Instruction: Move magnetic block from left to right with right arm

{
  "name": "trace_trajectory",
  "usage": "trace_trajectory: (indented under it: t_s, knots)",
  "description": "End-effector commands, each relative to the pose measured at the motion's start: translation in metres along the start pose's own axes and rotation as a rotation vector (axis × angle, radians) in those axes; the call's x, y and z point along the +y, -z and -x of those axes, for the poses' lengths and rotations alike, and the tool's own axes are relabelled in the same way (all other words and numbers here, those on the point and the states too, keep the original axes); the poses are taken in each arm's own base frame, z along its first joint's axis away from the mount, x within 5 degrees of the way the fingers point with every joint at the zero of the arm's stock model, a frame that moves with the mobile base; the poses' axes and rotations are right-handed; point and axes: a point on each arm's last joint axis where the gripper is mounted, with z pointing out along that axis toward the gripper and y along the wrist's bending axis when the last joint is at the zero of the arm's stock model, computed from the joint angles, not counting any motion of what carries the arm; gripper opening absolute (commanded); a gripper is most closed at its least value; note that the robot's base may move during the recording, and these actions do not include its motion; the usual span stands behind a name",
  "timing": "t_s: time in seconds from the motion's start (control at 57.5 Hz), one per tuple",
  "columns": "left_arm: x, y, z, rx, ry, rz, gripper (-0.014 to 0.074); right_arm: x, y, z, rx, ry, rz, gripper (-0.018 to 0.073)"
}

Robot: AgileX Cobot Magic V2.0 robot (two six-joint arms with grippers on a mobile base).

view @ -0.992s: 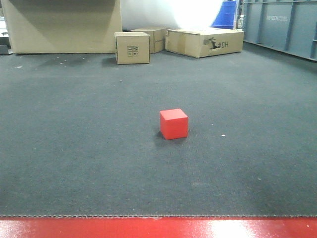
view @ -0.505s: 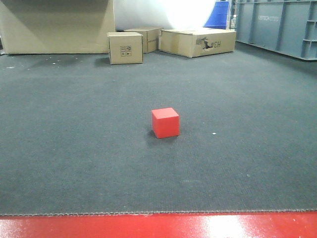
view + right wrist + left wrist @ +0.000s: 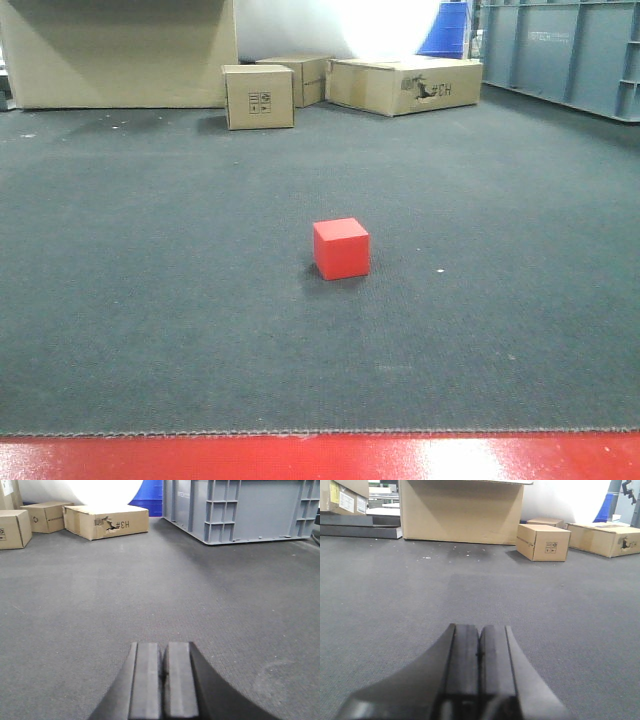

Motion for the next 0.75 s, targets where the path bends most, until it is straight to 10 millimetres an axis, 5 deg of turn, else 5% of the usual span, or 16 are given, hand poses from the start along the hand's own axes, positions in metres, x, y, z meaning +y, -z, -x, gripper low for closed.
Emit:
trace_trajectory:
  t_s: [0.0,0.731]
  knots:
    - [0.0006,0.0007,0.0064,-0.09,0.011,0.006,-0.0126,0.0003,0.0019,0.0075,-0.098,0.008,0.001,0.0069]
    - [0.0006,0.0007,0.0064,-0.09,0.011,0.006,-0.0126,0.0003,0.0019,0.0075,-0.098,0.008,0.001,0.0069]
